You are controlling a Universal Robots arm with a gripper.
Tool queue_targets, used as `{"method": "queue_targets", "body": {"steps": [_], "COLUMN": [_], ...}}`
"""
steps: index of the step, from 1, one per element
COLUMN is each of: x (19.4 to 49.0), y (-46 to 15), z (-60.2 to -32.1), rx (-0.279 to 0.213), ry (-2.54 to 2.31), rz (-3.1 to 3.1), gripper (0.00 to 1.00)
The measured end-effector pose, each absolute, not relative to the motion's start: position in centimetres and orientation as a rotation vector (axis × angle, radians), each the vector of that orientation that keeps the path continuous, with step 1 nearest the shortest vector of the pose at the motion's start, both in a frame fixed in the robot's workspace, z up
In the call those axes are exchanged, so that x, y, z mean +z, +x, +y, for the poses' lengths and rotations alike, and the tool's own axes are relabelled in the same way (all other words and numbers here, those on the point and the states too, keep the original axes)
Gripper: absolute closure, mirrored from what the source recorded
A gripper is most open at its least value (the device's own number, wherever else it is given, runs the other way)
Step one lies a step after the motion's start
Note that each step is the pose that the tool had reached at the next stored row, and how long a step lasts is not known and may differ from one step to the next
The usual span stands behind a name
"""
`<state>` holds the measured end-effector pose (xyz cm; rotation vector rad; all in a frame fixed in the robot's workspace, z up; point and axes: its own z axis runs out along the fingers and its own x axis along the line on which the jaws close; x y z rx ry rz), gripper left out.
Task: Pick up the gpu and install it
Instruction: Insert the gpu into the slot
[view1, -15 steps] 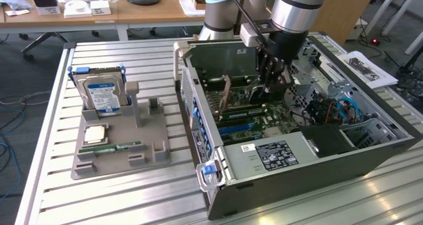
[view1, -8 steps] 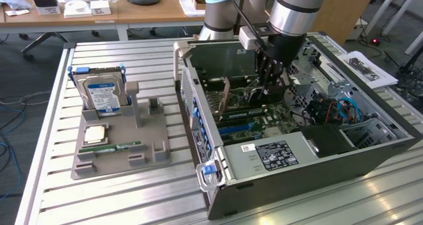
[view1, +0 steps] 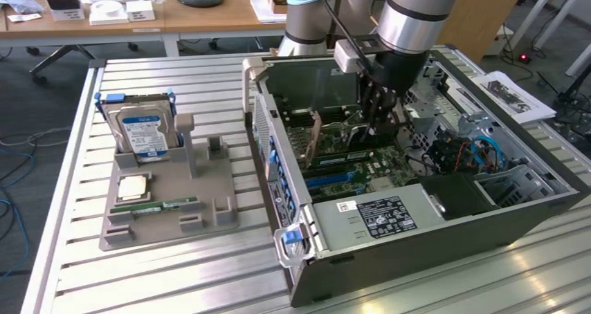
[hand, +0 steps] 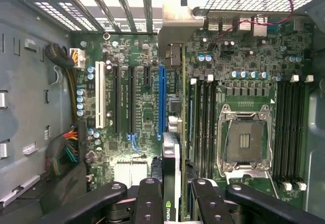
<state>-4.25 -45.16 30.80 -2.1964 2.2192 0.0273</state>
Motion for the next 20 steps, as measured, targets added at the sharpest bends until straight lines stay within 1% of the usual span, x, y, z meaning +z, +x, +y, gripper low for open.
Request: {"method": "queue_targets", "body": {"steps": [20], "x": [29.0], "y": [-4.6], "z": [-45.2], "rx": [0.027], "ry": [-2.201], "rz": [2.215], "gripper": [0.73]}}
